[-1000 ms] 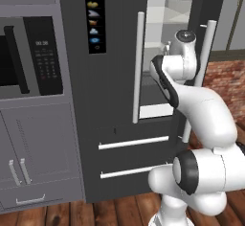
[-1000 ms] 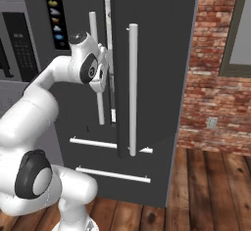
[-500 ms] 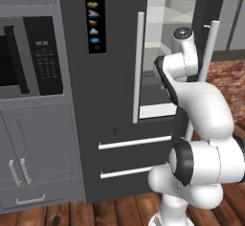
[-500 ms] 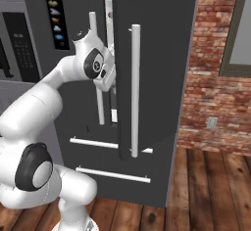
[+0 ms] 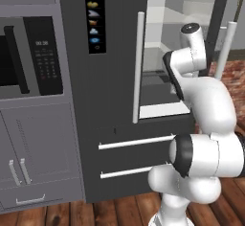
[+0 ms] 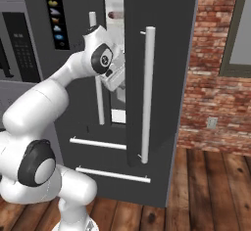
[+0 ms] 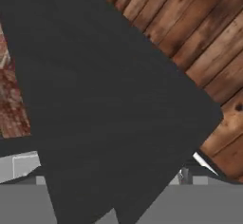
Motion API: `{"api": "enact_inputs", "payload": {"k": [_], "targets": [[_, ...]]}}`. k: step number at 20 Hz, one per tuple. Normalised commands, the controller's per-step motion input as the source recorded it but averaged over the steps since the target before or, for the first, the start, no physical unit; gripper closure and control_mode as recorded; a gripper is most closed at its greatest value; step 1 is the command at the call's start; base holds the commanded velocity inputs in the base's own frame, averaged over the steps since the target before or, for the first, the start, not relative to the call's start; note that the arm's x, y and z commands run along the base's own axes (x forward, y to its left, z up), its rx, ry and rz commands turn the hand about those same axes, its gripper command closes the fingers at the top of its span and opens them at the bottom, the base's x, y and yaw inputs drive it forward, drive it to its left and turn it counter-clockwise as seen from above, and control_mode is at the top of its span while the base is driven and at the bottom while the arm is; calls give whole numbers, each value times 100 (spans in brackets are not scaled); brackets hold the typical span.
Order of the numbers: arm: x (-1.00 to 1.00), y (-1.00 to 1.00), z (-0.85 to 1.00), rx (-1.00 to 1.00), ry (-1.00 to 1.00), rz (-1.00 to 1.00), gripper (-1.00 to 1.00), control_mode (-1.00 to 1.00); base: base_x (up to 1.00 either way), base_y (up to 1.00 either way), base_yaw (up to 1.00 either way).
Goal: Retrieve the sausage and cheese from the fridge and place them on the cutting board on the counter.
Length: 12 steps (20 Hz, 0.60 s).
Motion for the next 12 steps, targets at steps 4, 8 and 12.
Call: {"api": "enact_inputs", "payload": {"k": [4, 8, 12], "targets": [[-4, -75, 4, 5, 0, -24, -100, -100, 0, 0, 0], [-7, -82, 1, 2, 0, -18, -100, -100, 0, 0, 0], [-11, -86, 0, 1, 0, -14, -100, -100, 0, 0, 0]]}}
